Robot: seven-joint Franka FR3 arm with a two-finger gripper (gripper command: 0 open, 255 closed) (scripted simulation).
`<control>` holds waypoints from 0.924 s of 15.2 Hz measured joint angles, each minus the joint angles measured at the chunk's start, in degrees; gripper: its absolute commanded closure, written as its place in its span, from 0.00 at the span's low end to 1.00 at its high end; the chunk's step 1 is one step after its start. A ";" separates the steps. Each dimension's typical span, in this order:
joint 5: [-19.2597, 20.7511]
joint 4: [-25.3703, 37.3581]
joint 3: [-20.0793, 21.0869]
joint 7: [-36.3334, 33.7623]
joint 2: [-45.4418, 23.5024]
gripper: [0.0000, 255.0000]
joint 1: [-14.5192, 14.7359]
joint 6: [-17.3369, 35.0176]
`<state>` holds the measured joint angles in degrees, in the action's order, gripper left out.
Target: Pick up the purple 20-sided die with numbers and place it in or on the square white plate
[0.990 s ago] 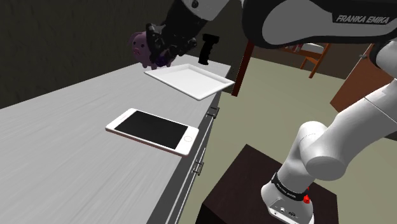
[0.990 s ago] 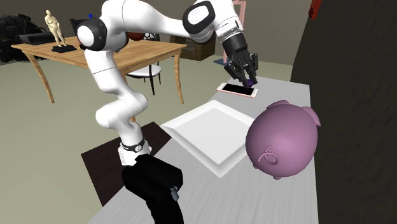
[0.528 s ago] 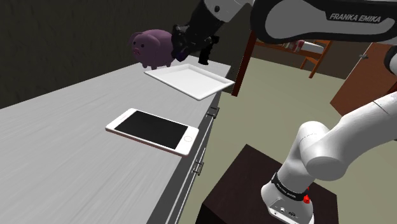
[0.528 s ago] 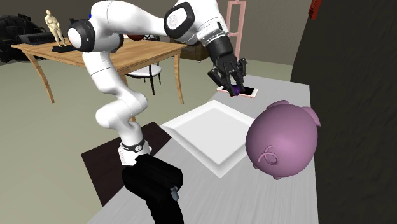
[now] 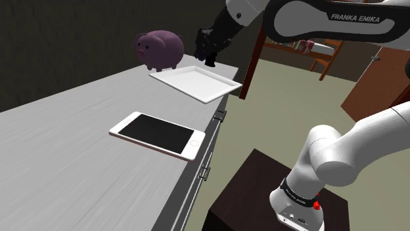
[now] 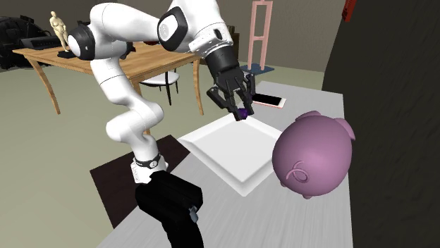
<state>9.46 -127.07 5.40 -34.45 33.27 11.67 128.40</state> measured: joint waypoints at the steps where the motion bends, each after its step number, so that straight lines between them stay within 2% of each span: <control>1: 0.07 -0.86 -0.11 0.01 0.04 1.00 -0.04 0.82; 14: 1.11 -10.80 -0.05 -1.50 0.91 1.00 -0.51 9.86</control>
<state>10.57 -137.86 5.35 -35.95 34.17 11.16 138.26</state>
